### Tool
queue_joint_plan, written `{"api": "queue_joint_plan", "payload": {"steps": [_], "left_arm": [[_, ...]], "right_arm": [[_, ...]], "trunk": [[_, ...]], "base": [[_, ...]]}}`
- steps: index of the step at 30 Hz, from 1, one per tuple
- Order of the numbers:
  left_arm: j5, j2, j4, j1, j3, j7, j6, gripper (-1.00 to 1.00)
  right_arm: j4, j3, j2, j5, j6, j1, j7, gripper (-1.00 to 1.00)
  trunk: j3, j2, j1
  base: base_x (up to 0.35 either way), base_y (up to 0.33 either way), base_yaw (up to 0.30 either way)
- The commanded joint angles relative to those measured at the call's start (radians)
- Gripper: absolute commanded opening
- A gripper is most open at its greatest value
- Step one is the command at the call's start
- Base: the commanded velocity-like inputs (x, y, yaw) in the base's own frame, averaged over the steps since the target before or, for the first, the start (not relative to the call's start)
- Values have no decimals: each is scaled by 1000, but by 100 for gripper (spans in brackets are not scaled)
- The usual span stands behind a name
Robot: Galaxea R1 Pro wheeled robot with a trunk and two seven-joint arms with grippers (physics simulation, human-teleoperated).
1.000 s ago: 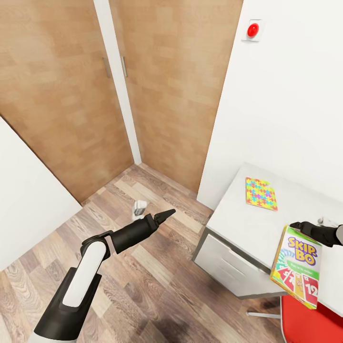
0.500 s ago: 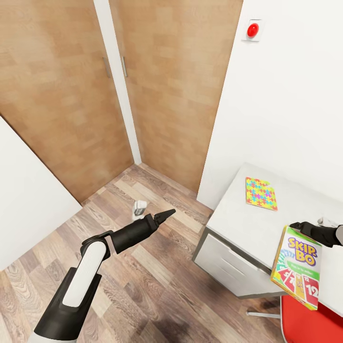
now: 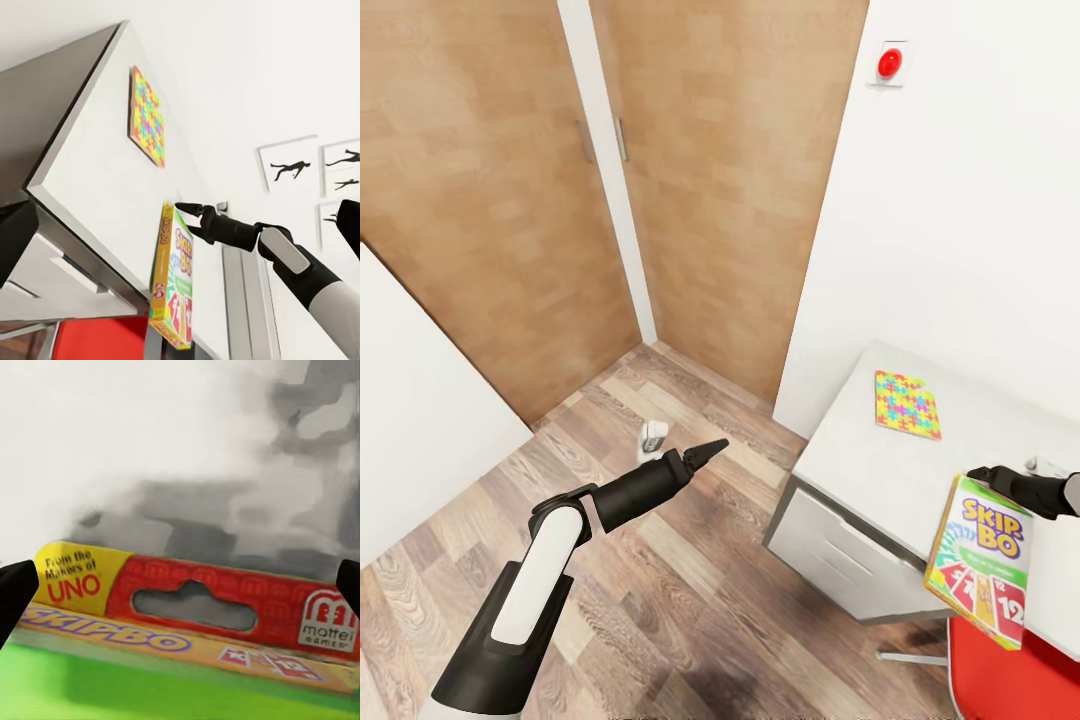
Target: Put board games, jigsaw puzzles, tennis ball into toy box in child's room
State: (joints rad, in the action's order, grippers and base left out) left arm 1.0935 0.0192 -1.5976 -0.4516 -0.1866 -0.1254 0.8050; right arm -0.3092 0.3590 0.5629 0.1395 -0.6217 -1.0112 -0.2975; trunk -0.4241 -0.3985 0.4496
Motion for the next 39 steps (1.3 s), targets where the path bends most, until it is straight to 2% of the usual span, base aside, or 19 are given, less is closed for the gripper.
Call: {"api": "queue_joint_plan", "payload": {"steps": [1, 12, 39], "left_arm": [[-3, 1, 0, 0, 1, -4, 4, 100], [-3, 1, -1, 0, 2, -5, 4, 100], [-4, 1, 0, 0, 1, -4, 4, 100]], "right_arm": [[41, -3, 0, -11, -4, 0, 2, 100], [41, -3, 0, -11, -4, 0, 1, 100], [37, -2, 1, -10, -5, -6, 0, 100]], "trunk": [[-2, -1, 0], [-2, -1, 0], [-2, -1, 0]], "base": [[-170, 0, 0], [-128, 0, 0], [-8, 0, 0]]}}
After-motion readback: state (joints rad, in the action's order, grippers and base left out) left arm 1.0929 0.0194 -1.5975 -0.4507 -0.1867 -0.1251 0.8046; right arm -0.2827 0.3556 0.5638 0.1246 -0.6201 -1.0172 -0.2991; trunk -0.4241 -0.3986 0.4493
